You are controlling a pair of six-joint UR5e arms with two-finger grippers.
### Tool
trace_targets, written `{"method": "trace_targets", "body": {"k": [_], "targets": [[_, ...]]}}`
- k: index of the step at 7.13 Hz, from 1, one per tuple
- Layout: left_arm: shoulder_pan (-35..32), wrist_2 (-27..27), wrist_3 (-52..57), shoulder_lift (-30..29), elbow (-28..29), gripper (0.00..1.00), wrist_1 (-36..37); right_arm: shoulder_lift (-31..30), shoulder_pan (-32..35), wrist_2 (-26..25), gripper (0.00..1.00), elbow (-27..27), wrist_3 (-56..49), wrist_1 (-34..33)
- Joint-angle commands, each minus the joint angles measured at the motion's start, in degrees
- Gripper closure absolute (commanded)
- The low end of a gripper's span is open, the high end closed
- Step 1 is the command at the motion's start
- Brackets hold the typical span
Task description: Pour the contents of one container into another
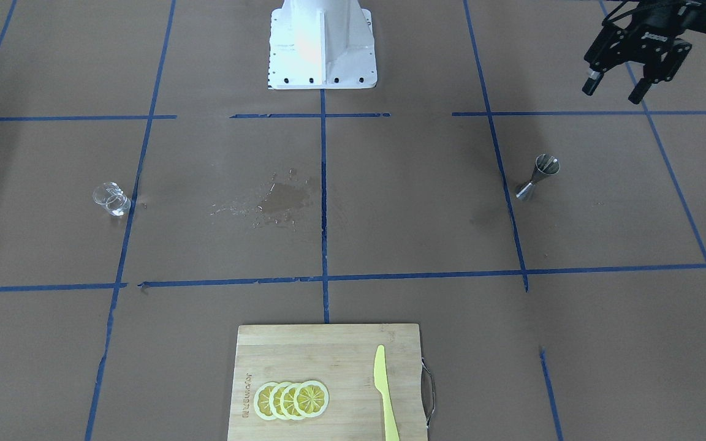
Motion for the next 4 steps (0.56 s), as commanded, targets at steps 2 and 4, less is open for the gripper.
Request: {"method": "trace_targets", "body": {"k": [2,4], "targets": [[26.62,28.28,-21.70,1.41,-0.47,0.00,3.75,-1.03,-7.77,-0.49,0.01,16.65,28.30,-0.50],[35.45,38.95,-31.55,1.33,-0.29,0.00,12.88,-0.94,-23.20,-13.16,0.00,25.47,52.41,5.98]]}}
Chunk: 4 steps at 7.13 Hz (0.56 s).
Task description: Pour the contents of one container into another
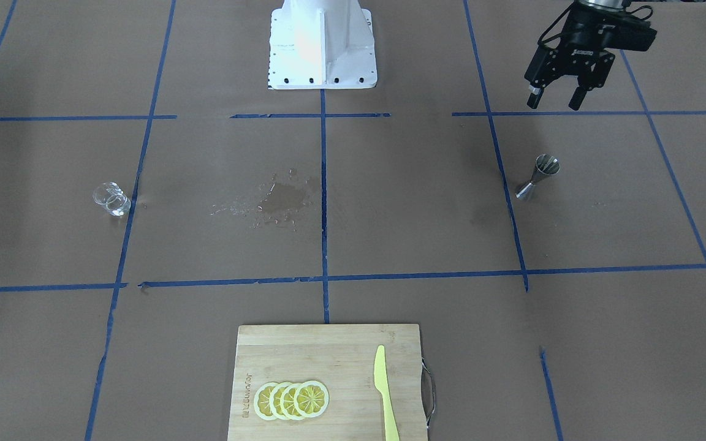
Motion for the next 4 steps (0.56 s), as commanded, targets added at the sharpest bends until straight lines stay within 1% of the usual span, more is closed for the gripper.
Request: {"method": "trace_targets", "body": {"k": [1,2,3,4], "targets": [[8.89,10.97,-12.16,-0.57,0.44,0.00,11.67,0.08,-18.50,-17.71,0.00,8.94,23.27,3.64],[10.23,14.58,-17.36,-3.28,1.14,0.00,18.52,-0.01,-20.85,-19.02,0.00,11.15,25.61,4.16],[11.98,17.74,-22.71,-10.00,5.23,0.00,26.25,-1.32,-22.26,-19.21,0.00,12.13,27.73,6.78],[11.91,19.17,-25.12,-20.60,11.71,0.00,34.76,-3.42,-23.50,-19.47,0.00,12.75,29.31,10.29]]}}
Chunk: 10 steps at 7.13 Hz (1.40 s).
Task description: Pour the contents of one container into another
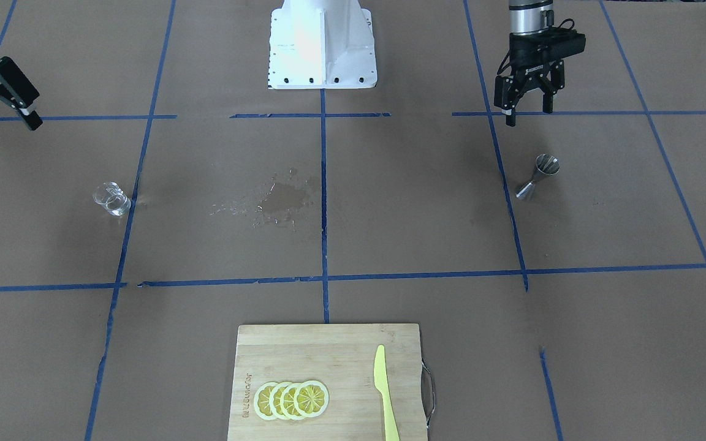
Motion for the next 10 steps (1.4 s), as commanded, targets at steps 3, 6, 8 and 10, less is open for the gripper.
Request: {"method": "trace_targets", "body": {"k": [3,6,8,10], "targets": [[0.74,9.18,-9.63,-13.50,9.81,0.02,15.50,-3.05,-9.49,-7.51,0.00,2.62,9.01,4.62],[-0.40,14.02,-15.24,-9.80,9.98,0.03,16.29,-2.88,-16.38,-15.18,0.00,3.50,13.35,4.62],[-1.97,15.60,-16.66,-10.14,13.13,0.04,17.43,-2.88,-16.47,-15.01,0.00,3.50,13.35,4.62],[-1.90,15.71,-17.28,-11.54,15.60,0.05,17.52,-2.88,-16.47,-15.01,0.00,3.59,13.35,4.62]]}}
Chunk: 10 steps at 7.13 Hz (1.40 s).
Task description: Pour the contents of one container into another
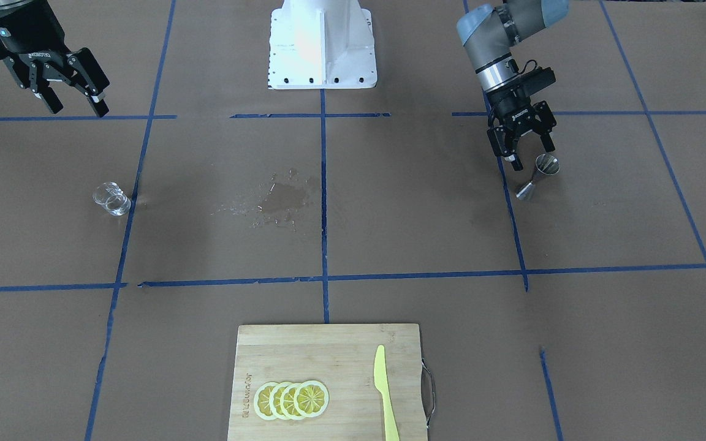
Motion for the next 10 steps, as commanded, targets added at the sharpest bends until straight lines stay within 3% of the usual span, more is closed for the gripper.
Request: {"method": "trace_targets", "body": {"k": [1,6,10], "targets": [[-0.15,0.35,-0.91,-1.90,2.87,0.05,1.17,0.00,-0.04,0.05,0.00,0.06,0.01,0.00],[-3.05,1.49,-2.76,-8.31,8.85,0.07,5.21,0.00,-0.04,0.05,0.00,0.06,0.01,-0.09],[-5.43,3.25,-2.85,-8.68,9.74,0.21,6.71,-0.35,-0.12,1.98,0.00,0.06,0.10,-0.18]]}}
